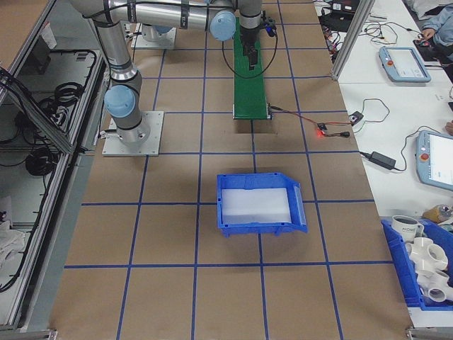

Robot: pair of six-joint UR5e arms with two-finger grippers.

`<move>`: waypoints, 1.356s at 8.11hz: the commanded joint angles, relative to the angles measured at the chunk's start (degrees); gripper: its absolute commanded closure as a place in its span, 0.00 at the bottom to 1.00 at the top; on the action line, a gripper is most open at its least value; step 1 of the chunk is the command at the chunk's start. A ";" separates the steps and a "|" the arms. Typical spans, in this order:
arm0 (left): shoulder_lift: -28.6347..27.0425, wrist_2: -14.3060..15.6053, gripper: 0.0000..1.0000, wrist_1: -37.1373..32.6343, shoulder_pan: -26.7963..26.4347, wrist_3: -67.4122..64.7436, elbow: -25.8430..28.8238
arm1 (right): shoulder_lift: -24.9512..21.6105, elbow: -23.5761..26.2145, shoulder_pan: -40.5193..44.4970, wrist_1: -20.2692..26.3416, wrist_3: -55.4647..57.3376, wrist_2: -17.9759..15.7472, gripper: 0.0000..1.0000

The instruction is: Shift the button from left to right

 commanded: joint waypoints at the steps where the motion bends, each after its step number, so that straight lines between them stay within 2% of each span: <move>1: 1.81 -3.65 1.00 -0.59 -7.80 -14.51 -1.01 | 0.04 0.00 -0.07 -0.01 -0.07 -0.08 0.00; 3: 1.89 -3.57 1.00 -0.06 -12.28 -23.04 -3.55 | 0.04 0.00 -0.07 -0.18 -0.07 -0.08 0.00; 4: 1.54 -3.48 1.00 0.20 -13.78 -23.33 -5.65 | 0.04 0.00 -0.07 -0.09 -0.07 -0.08 0.00; 8: 1.28 -3.48 1.00 5.47 -14.15 -23.25 -15.24 | 0.04 0.00 -0.07 -0.18 0.36 0.09 0.00; 11: 0.31 -4.26 1.00 6.53 -14.50 -23.34 -15.52 | 0.04 0.00 -0.50 -0.18 0.01 -0.35 0.00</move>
